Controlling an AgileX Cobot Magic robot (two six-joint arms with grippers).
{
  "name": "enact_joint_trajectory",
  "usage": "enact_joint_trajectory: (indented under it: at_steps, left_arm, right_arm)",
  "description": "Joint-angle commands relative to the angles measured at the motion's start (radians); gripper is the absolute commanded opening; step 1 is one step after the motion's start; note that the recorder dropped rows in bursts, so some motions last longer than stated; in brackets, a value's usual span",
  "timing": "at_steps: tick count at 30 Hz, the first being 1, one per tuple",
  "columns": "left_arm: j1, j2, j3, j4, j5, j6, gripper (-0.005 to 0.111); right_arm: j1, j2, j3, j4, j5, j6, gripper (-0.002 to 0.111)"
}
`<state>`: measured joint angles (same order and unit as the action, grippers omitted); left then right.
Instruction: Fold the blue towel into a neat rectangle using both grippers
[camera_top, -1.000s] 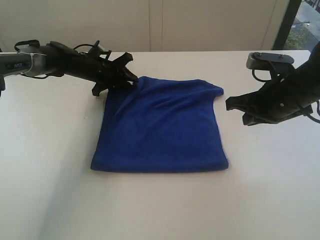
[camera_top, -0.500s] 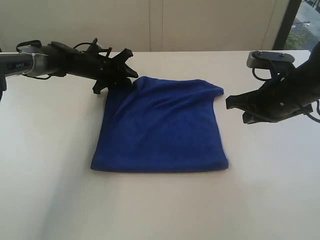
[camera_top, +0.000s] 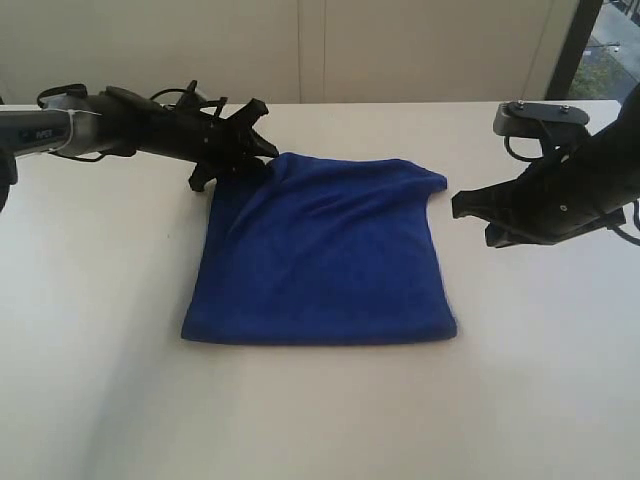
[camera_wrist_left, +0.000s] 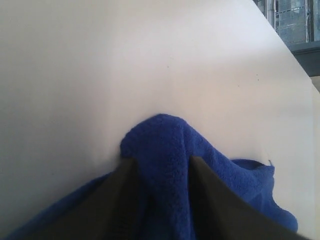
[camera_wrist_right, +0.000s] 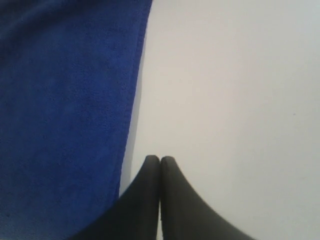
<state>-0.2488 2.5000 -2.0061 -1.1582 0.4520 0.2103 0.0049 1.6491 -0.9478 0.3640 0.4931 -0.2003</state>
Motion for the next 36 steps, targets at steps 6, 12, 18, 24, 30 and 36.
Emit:
enact_joint_trajectory:
  at_steps: [6,12,18,24,30,36]
  left_arm:
    - [-0.003,0.015,-0.001,-0.018,0.011,-0.039,0.015]
    - [-0.003,0.017,-0.008,-0.018,0.018,-0.039,0.001]
    - [0.01,-0.018,-0.018,-0.012,0.081,0.057,0.001]
    - [0.033,-0.054,-0.055,0.015,0.151,0.131,0.001]
    - [0.067,-0.099,-0.059,0.124,0.185,0.129,0.0]
    - [0.097,-0.109,-0.059,0.15,0.221,0.129,0.0]
  right_arm:
    - [-0.006,-0.001,-0.008,0.003,-0.01,-0.005,0.0]
    - [-0.006,-0.001,-0.008,0.003,-0.01,-0.005,0.0]
    - [-0.006,-0.001,-0.008,0.003,-0.01,-0.005,0.0]
    - [-0.006,-0.001,-0.008,0.003,-0.01,-0.005,0.0]
    - [-0.006,-0.001,-0.008,0.003,-0.012,-0.005,0.0]
    - [-0.006,-0.001,-0.008,0.003,-0.012,-0.005,0.0]
